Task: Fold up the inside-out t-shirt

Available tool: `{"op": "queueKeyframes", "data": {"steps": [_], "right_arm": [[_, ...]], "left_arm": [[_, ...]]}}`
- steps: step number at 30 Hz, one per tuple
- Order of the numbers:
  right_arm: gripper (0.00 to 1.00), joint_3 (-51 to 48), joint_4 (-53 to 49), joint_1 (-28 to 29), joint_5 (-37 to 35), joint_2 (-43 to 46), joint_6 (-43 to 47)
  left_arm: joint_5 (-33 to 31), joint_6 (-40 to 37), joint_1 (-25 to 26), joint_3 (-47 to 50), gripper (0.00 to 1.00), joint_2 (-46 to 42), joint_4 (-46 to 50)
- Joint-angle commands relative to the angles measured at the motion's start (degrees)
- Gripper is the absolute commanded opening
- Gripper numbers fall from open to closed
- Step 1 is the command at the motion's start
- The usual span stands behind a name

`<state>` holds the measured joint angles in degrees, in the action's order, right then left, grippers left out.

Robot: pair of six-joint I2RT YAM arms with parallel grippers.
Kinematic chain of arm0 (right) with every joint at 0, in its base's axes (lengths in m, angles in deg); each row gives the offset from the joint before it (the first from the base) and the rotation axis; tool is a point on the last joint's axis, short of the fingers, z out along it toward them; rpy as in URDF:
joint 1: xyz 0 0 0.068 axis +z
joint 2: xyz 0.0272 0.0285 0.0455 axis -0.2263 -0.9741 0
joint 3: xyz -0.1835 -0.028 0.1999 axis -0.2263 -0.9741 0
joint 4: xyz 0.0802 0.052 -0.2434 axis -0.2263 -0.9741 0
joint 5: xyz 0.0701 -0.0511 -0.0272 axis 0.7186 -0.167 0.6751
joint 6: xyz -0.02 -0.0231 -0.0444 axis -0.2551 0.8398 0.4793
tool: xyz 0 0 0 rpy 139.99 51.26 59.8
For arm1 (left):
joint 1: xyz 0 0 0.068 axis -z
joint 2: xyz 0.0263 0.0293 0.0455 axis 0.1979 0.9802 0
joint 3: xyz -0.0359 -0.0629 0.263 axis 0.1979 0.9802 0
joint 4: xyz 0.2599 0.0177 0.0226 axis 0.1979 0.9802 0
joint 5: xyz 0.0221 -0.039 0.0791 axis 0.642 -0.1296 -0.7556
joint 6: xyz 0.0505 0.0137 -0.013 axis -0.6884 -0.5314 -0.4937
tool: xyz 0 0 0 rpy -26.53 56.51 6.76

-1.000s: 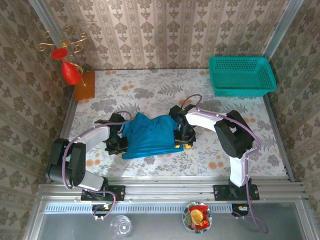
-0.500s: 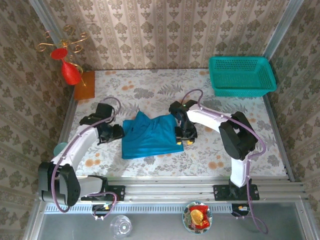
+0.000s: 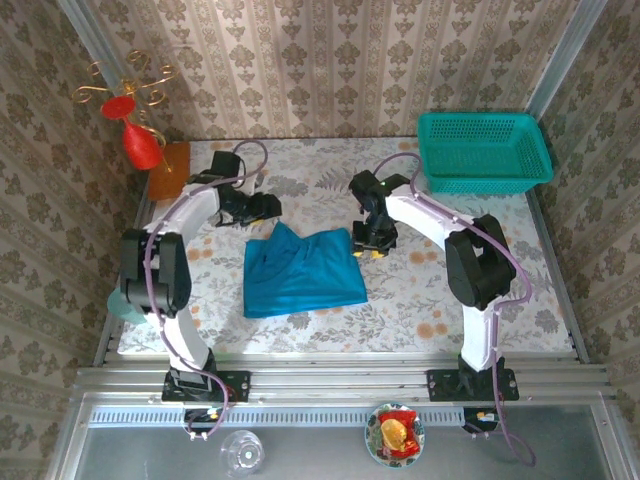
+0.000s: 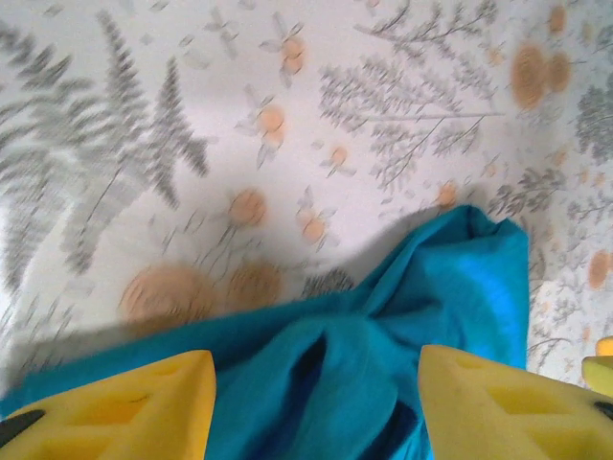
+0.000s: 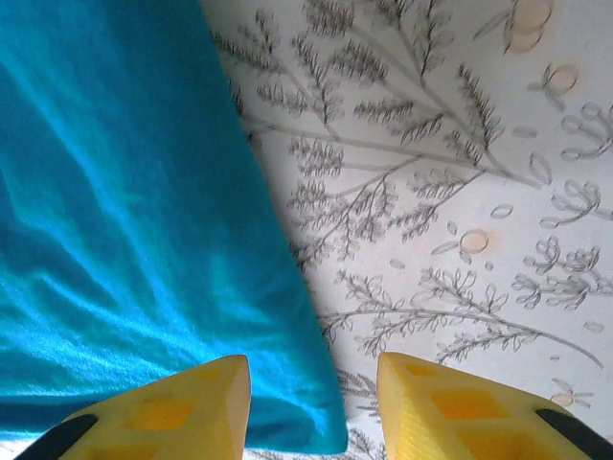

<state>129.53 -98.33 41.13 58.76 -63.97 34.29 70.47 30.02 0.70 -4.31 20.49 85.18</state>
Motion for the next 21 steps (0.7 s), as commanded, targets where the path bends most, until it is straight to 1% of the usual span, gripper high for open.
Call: {"op": "queueKeyframes", "data": {"steps": [1, 2, 3, 6, 8, 9, 12, 14, 15, 17, 19, 21], "right_arm": [[0.43, 2.34, -0.32, -0.69, 2.04, -1.69, 1.51], [0.43, 2.69, -0.19, -0.96, 2.50, -1.92, 1.64], [0.43, 2.97, 0.03, -1.28, 3.27, -2.26, 1.75], [0.44, 3.48, 1.91, -1.93, 5.35, -3.29, 2.10], [0.44, 3.93, 3.81, -2.33, 7.17, -4.30, 2.12], [0.44, 4.20, 4.78, -2.61, 8.19, -5.10, 2.05], [0.44, 6.22, 6.94, -3.54, 10.90, -8.33, 2.28], [0.43, 6.94, 9.17, -4.22, 12.77, -10.20, 2.04], [0.43, 7.41, 10.38, -4.61, 13.98, -11.10, 2.03], [0.43, 8.29, 12.41, -5.15, 15.40, -12.83, 1.95], [0.43, 10.42, 11.91, -5.61, 16.03, -15.19, 2.40], [0.42, 11.94, 11.38, -5.96, 16.04, -16.47, 2.71]], "left_arm": [[6.99, -2.53, 0.07, -3.93, 0.60, 4.30, 1.66], [7.00, -2.74, 0.25, -4.48, 0.59, 5.24, 2.38], [8.66, -3.30, 0.57, -4.93, 0.57, 5.95, 3.33], [8.33, -5.18, 1.51, -4.66, 0.53, 6.42, 5.32], [7.73, -5.56, 1.66, -3.33, 0.49, 5.89, 5.63], [7.83, -5.49, 1.59, -2.30, 0.46, 5.44, 5.38], [5.56, -5.33, 1.29, 0.15, 0.37, 4.01, 4.33], [5.33, -5.00, 0.94, 1.30, 0.29, 3.14, 3.50], [5.37, -4.83, 0.74, 1.67, 0.27, 2.72, 3.02], [5.23, -4.52, 0.29, 2.17, 0.27, 2.14, 2.66], [5.32, -4.58, -0.07, 2.49, 0.30, 1.68, 2.66], [5.63, -4.69, -0.34, 2.79, 0.30, 1.41, 2.56]]}}
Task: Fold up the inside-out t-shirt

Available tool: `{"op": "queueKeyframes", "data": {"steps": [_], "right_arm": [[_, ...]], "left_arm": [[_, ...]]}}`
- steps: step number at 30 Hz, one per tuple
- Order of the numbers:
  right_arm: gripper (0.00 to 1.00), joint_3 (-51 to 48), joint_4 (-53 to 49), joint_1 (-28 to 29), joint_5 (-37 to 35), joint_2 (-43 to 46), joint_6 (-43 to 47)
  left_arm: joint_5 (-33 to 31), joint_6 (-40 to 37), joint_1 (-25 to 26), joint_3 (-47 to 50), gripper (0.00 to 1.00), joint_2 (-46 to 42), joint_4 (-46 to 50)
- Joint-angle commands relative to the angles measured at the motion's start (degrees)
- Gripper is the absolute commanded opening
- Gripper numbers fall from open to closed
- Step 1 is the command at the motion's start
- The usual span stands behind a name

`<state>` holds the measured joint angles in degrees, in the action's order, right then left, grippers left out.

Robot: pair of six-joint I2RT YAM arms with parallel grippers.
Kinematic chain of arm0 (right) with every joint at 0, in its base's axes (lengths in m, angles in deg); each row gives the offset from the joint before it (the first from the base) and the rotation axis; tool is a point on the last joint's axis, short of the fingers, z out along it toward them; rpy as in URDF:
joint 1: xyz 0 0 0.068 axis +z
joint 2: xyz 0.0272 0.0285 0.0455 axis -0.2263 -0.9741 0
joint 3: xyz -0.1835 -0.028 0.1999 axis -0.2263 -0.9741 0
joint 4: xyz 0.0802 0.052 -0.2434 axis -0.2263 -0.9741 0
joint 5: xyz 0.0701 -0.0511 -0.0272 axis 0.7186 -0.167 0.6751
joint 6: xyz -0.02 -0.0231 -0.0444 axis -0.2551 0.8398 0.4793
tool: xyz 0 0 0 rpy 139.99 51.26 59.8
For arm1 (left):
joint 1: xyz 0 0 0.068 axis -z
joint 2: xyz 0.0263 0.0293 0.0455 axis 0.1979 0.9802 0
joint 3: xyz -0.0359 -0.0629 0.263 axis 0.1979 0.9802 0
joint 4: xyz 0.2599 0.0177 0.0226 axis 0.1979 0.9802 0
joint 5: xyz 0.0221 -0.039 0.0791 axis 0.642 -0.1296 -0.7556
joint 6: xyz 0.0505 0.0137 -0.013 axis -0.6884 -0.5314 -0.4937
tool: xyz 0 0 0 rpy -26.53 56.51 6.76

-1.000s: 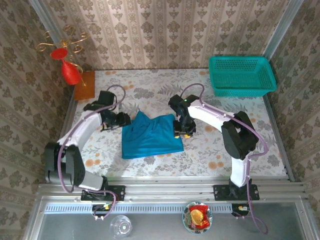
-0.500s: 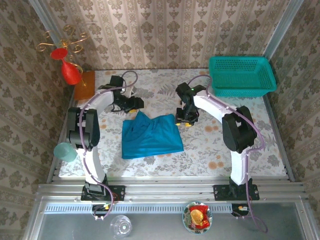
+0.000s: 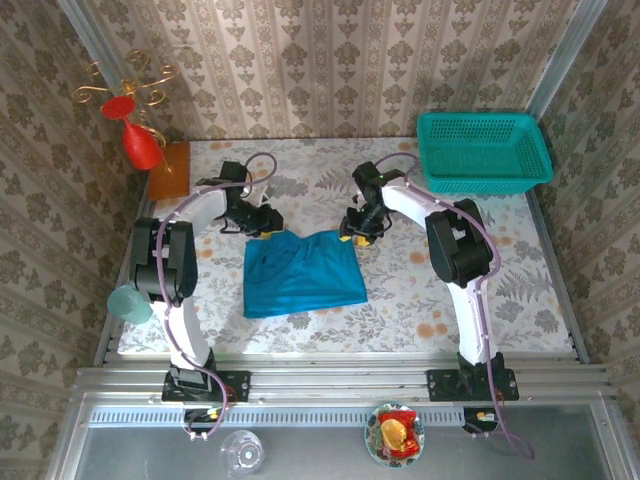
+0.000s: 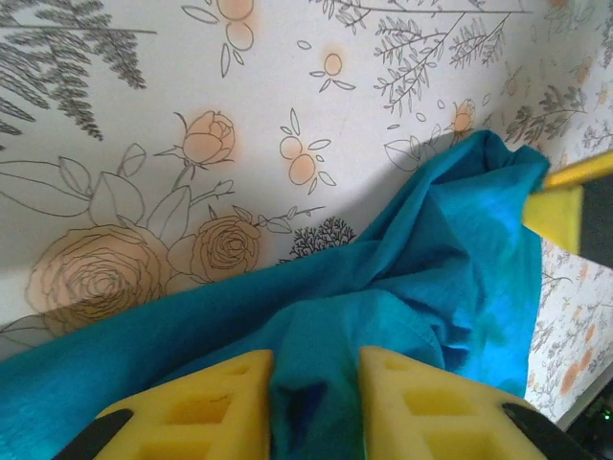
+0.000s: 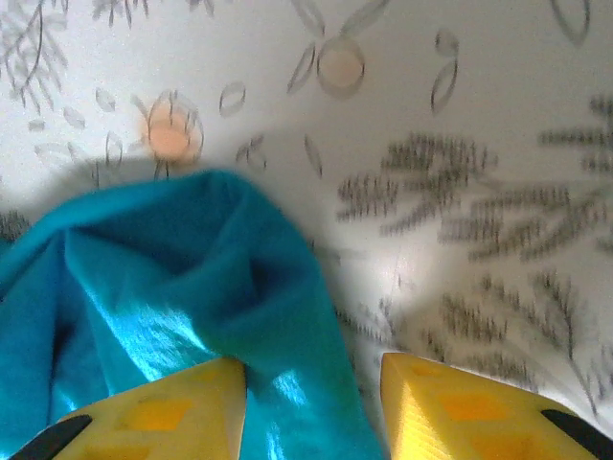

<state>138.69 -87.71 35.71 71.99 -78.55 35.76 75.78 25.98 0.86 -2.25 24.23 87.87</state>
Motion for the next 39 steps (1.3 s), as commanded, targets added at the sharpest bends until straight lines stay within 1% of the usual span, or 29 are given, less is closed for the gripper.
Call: {"op": "queueKeyframes", "data": {"steps": [1, 2, 4, 6, 7, 8, 11, 14, 18, 25, 26, 28, 30, 33, 35, 36, 39], "right_arm": [[0.40, 3.05, 1.05, -0.70, 3.23, -2.23, 1.32], [0.35, 3.07, 1.36, -0.81, 3.54, -2.39, 1.36], [0.22, 2.85, 1.57, -0.97, 3.48, -2.06, 1.12], [0.11, 2.14, 1.63, -1.16, 2.80, -1.33, 0.60], [0.07, 1.71, 1.57, -1.23, 2.39, -0.87, 0.41], [0.05, 1.24, 1.40, -1.27, 1.84, -0.51, 0.23], [0.04, 0.45, 0.66, -1.53, 0.85, 0.29, 0.11], [0.03, -0.26, 0.31, -1.79, 0.70, 0.63, 0.30], [0.03, -1.30, 0.58, -2.15, 0.72, 0.77, 0.30], [0.04, -1.41, 0.35, -2.33, -0.31, 0.59, 0.22], [0.04, -1.27, 0.17, -2.32, -0.48, 0.59, 0.22], [0.05, -1.17, -0.23, -2.33, -0.91, 0.85, 0.22], [0.08, -1.11, -0.55, -2.33, -0.92, 1.36, 0.22], [0.19, -1.41, -1.41, -2.33, -1.35, 3.06, 0.22], [0.25, -1.77, -2.26, -2.25, -1.95, 4.75, 0.22], [0.29, -2.16, -2.75, -2.17, -2.46, 5.83, 0.22], [0.35, -4.55, -3.98, -1.85, -4.24, 9.62, 0.13]], "left_arm": [[0.73, -0.72, -0.54, 0.95, 0.28, -2.42, -0.27], [1.13, -0.81, -0.68, 1.08, 0.24, -2.54, -0.27], [0.38, -0.82, -0.85, 1.24, 0.14, -3.34, 0.17], [-1.42, -0.54, -1.13, 1.89, 0.07, -5.08, 0.22], [-2.78, -0.18, -1.48, 2.28, 0.05, -6.29, 0.38], [-3.95, 0.11, -1.86, 2.76, 0.04, -7.34, 0.38], [-8.53, 0.84, -3.76, 4.29, 0.01, -10.32, 1.73], [-11.71, -0.01, -5.55, 4.63, 0.01, -11.06, 4.67], [-14.60, -1.00, -7.05, 4.51, 0.02, -9.00, 6.50], [-16.48, -0.49, -7.91, 1.46, 0.06, 0.33, 5.28], [-16.74, -0.15, -7.90, 1.31, 0.07, 1.22, 4.64], [-17.63, 0.48, -7.92, 0.62, 0.15, 2.52, 3.87], [-17.38, 0.74, -7.88, 0.34, 0.21, 1.93, 3.09], [-17.87, 1.28, -7.92, 0.37, 0.34, -1.56, 3.42], [-18.33, 1.53, -7.94, 1.10, 0.41, -4.67, 4.45], [-18.69, 1.68, -7.97, 1.57, 0.43, -6.46, 5.33], [-18.78, 2.28, -7.97, 5.03, 0.45, -12.03, 7.39]]}}
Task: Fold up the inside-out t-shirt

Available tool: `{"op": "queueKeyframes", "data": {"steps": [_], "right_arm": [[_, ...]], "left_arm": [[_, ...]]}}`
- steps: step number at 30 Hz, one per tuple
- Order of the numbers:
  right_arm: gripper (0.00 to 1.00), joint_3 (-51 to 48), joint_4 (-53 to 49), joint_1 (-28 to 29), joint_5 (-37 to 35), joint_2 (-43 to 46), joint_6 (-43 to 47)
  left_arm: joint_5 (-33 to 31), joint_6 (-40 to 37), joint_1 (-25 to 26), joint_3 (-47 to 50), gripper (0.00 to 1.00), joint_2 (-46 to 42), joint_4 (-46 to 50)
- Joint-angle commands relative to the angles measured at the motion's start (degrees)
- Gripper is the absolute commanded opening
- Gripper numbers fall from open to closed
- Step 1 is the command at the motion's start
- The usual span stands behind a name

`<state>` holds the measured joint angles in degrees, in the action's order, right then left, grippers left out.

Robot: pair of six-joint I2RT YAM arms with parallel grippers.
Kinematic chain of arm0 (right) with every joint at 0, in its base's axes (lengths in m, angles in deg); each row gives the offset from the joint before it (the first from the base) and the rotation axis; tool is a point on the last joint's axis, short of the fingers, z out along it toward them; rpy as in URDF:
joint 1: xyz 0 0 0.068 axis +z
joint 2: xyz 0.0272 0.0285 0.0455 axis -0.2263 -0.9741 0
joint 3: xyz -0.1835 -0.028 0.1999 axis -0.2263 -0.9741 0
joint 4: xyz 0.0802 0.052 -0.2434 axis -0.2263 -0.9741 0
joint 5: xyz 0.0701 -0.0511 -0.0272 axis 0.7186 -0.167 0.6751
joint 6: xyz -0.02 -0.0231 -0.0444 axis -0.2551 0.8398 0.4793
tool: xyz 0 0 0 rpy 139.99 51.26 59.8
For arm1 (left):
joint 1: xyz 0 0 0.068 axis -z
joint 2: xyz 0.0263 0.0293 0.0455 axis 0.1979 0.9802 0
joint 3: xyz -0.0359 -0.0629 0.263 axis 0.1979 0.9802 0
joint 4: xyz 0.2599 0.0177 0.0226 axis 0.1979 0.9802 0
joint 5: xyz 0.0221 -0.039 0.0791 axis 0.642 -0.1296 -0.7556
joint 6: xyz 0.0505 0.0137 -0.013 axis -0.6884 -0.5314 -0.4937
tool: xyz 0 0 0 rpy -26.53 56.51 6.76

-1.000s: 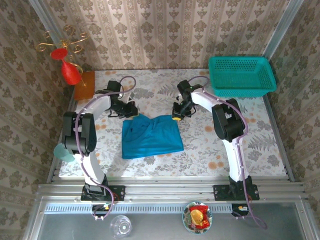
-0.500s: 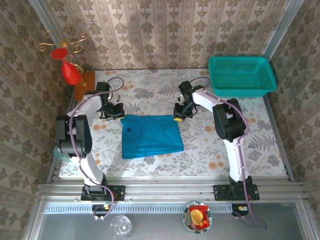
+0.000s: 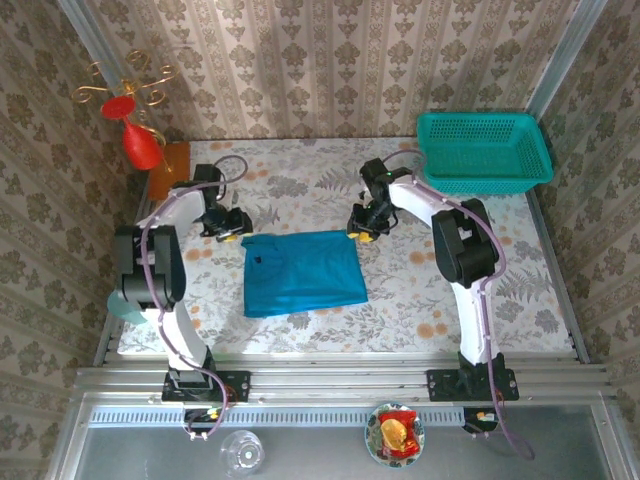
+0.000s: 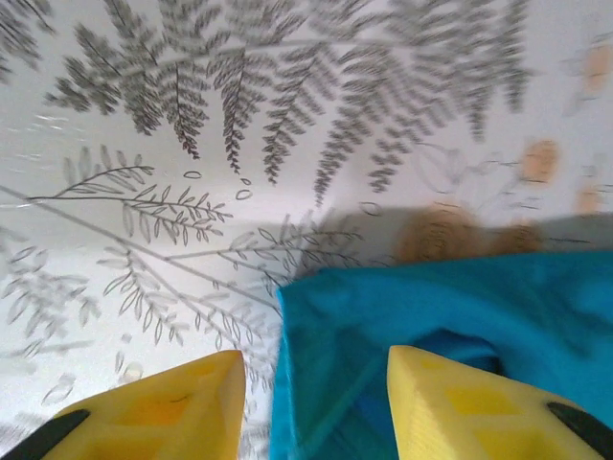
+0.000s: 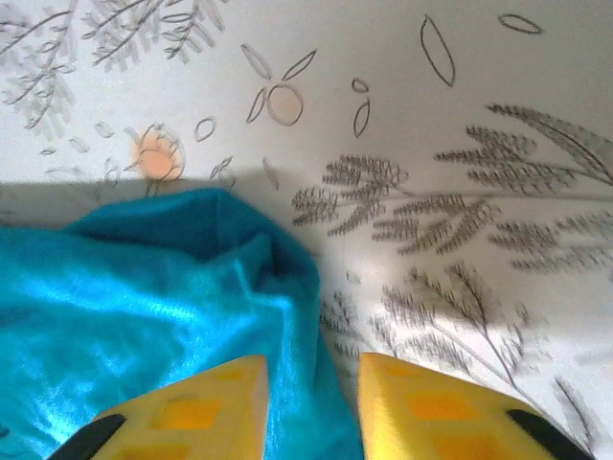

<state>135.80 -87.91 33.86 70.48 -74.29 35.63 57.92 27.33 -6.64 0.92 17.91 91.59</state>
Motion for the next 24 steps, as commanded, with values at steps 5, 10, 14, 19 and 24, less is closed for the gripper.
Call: {"op": "queueKeyframes", "data": {"steps": [5, 10, 14, 19, 24], "right_arm": [[0.39, -8.61, -3.91, 1.82, -3.39, 11.59, -0.33], [0.40, -17.70, -1.59, 4.80, -1.03, 16.26, -1.98], [0.43, -24.26, 0.38, 7.53, -0.77, 18.68, -3.64], [0.45, -30.12, 5.33, 9.27, 1.36, 18.80, -5.57], [0.41, -30.99, 8.01, 9.96, 3.61, 15.94, -5.63]], "left_arm": [[3.18, 4.48, 0.33, 12.98, 0.44, -16.20, 4.40], [6.03, 10.09, 4.28, 25.07, 0.45, -24.75, 3.91], [5.59, 14.41, 6.80, 31.82, 0.45, -29.02, 1.29], [6.08, 15.53, 8.55, 34.83, 0.43, -27.71, -1.48], [1.29, 15.50, 10.42, 34.42, 0.29, -26.06, -0.79]]}}
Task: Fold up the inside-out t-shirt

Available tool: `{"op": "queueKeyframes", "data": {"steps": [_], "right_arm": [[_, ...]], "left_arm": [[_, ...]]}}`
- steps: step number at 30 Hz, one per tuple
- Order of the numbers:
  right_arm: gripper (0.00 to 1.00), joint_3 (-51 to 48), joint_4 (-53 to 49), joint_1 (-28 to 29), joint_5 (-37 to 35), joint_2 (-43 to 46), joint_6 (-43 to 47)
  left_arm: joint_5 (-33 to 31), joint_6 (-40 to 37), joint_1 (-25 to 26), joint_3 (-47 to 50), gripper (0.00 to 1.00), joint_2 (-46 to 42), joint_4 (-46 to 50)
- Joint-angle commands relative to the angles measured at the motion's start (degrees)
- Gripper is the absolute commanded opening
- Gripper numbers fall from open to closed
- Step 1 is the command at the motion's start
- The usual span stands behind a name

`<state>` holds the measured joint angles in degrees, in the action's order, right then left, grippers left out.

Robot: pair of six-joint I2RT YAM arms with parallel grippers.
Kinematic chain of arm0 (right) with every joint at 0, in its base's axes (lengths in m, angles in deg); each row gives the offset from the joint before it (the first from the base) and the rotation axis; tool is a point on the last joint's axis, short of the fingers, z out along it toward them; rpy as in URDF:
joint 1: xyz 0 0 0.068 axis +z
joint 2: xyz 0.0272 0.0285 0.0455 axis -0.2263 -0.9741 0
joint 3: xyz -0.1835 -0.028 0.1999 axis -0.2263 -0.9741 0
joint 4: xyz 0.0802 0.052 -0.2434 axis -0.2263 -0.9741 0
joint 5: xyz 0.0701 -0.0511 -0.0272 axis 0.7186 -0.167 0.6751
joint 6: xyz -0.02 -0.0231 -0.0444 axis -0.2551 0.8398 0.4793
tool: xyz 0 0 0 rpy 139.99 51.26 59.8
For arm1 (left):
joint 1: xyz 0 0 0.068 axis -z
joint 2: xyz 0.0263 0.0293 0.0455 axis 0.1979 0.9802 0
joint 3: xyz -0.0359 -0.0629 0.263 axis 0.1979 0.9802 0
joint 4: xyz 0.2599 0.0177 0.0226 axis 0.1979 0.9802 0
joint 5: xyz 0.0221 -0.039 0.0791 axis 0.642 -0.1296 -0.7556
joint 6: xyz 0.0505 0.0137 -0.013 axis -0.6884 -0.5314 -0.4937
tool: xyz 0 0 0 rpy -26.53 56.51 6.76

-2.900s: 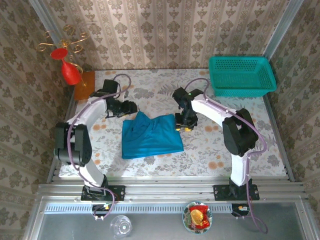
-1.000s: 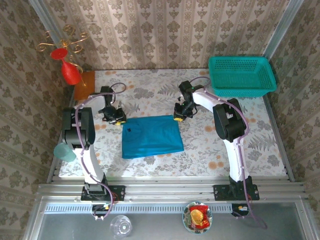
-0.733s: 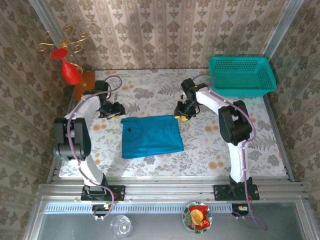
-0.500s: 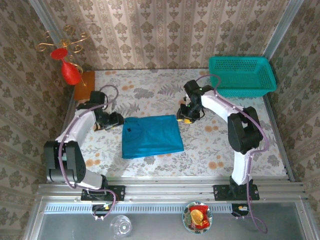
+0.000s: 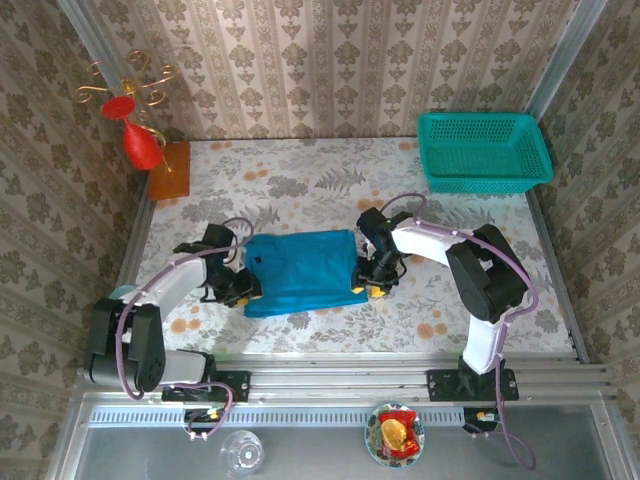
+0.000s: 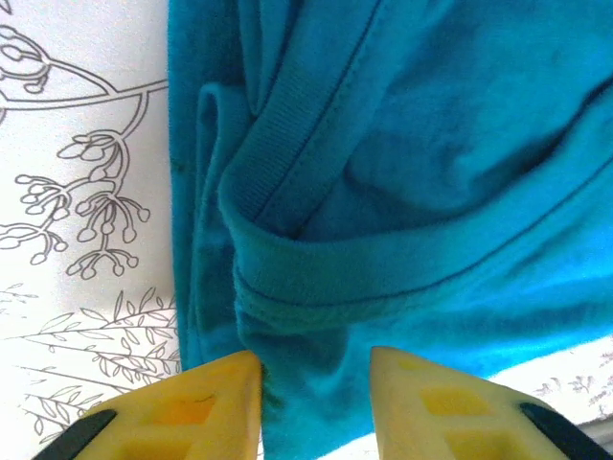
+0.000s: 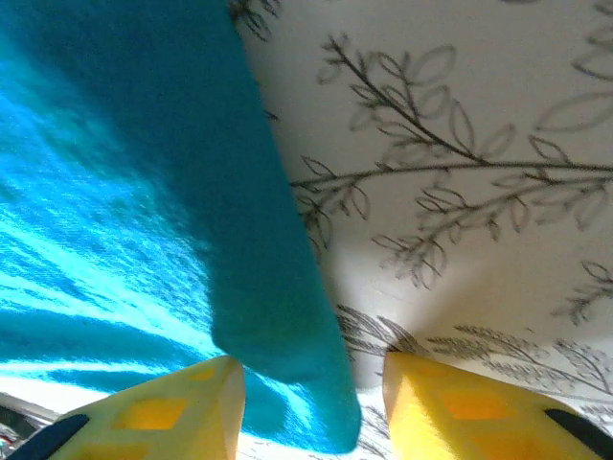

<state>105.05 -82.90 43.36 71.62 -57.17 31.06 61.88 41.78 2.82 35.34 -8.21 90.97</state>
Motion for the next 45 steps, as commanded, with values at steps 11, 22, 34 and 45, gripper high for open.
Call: {"op": "queueKeyframes", "data": {"steps": [11, 22, 34, 45], "right_arm": [[0.06, -0.66, 0.22, 0.57, -1.64, -2.05, -1.23], [0.09, -2.20, 1.11, 0.57, -3.50, -2.63, -2.46], [0.37, 1.22, -4.97, 0.65, -5.24, 4.09, 0.19], [0.34, 21.00, -7.20, 0.61, -1.66, -5.87, 5.70]], "left_arm": [[-8.62, 12.96, 3.67, 2.85, 0.00, -11.38, 5.91], [-11.11, 17.12, 2.18, 11.80, 0.00, -6.42, -2.14], [-13.64, 6.76, -4.07, -1.86, 0.33, -8.40, 5.79], [-4.08, 2.27, -3.95, -19.12, 0.23, 8.38, -2.44]]}}
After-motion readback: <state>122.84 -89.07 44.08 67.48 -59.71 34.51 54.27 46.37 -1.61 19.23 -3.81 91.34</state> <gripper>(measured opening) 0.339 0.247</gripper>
